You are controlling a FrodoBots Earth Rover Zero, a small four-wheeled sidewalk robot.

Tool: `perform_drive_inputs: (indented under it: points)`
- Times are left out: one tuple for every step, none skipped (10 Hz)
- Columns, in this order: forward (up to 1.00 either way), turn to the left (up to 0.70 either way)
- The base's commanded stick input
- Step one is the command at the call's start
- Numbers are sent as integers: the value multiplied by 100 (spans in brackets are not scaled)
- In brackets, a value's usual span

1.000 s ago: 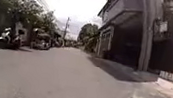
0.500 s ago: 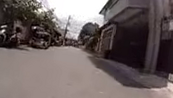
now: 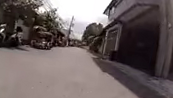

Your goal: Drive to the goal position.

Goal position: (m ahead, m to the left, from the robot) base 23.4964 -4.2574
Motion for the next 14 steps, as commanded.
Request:
perform_drive_inputs:
  points:
    - [85, 0]
    - [85, 0]
    - [85, 0]
    - [85, 3]
    - [85, 27]
    - [85, 27]
    - [85, 25]
    - [85, 0]
    - [85, 0]
    - [85, 0]
    - [85, 0]
    - [85, 0]
    - [85, 0]
    - [85, 0]
